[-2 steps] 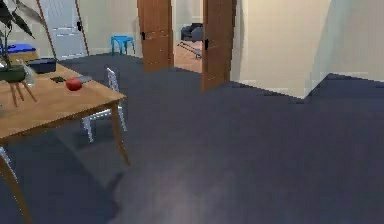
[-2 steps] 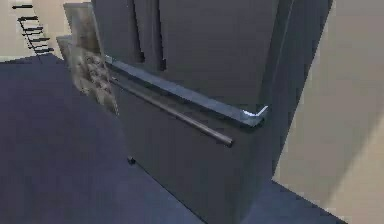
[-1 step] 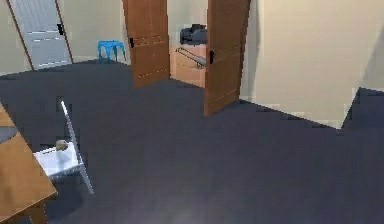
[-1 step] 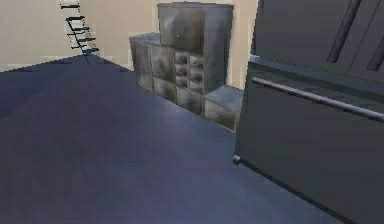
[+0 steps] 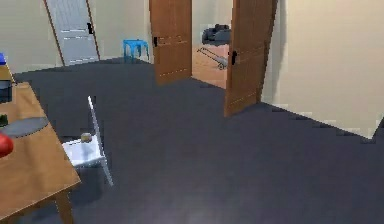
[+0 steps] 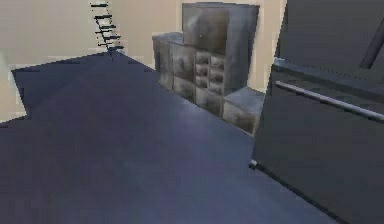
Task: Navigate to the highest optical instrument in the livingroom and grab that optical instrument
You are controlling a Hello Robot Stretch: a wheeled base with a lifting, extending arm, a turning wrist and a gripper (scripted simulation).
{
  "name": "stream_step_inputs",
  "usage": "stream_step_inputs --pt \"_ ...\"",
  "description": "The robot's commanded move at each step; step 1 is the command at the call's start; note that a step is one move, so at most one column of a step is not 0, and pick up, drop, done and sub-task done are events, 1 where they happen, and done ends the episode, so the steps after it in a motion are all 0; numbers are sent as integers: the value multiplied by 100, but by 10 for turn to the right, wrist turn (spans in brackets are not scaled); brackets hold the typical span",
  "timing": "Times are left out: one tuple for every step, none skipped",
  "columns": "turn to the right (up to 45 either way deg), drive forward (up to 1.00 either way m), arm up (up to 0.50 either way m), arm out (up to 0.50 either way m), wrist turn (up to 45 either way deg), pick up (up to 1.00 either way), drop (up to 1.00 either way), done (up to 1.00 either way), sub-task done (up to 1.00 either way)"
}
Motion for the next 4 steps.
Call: stream_step_inputs --pt "0 50 0 0 0 0 0 0 0" --pt "0 100 0 0 0 0 0 0 0" --pt "0 95 0 0 0 0 0 0 0" --pt "0 40 0 0 0 0 0 0 0"
